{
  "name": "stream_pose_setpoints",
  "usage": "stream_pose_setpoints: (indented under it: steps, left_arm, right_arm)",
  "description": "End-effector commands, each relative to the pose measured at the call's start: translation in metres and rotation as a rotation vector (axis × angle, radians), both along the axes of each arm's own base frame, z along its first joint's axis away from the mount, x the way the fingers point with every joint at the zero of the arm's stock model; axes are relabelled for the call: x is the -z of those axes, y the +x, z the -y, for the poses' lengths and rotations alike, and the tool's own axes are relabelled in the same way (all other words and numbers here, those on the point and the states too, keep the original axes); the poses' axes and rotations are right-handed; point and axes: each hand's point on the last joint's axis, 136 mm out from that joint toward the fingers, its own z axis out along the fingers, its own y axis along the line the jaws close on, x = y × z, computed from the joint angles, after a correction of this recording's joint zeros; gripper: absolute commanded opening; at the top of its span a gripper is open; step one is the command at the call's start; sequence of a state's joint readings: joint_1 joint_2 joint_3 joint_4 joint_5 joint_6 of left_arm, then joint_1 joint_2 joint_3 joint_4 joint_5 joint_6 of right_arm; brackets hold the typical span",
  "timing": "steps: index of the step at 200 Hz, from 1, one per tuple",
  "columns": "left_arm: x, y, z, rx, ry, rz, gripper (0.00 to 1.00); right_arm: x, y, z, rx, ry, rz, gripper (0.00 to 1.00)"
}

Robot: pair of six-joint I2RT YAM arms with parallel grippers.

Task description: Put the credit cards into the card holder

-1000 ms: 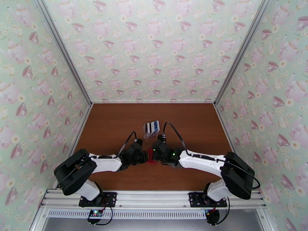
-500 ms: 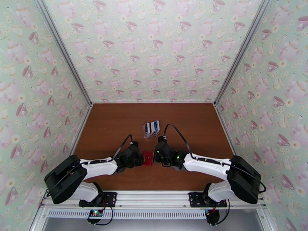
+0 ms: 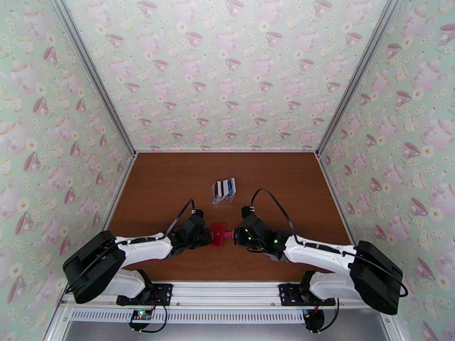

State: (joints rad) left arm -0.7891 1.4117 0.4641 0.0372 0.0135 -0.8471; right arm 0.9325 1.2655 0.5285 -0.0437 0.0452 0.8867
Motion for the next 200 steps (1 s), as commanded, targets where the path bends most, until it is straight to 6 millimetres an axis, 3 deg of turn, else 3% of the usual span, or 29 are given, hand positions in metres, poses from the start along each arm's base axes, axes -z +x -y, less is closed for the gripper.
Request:
stream_pose_setpoints:
  steps: [1, 72, 101, 177, 200]
  left_arm:
    - [0.04, -0.034, -0.045, -0.034, 0.182, -0.144, 0.16]
    - [0.031, -0.033, -0.044, -0.033, 0.164, -0.127, 0.26]
    - [0.028, -0.032, -0.042, -0.03, 0.161, -0.121, 0.3]
    - [-0.002, -0.023, -0.024, 0.027, 0.093, -0.047, 0.3]
    - [-0.015, -0.018, -0.015, 0.052, 0.068, -0.01, 0.31]
  right_arm:
    - [0.001, 0.001, 0.007, 0.028, 0.029, 0.001, 0.0]
    - [0.022, 0.002, 0.032, 0.087, 0.002, -0.03, 0.0]
    - [0.028, 0.004, 0.032, 0.084, -0.007, -0.043, 0.0]
    - [0.054, 0.009, 0.041, 0.11, -0.066, -0.095, 0.0]
    - [0.055, 0.01, 0.041, 0.104, -0.081, -0.097, 0.14]
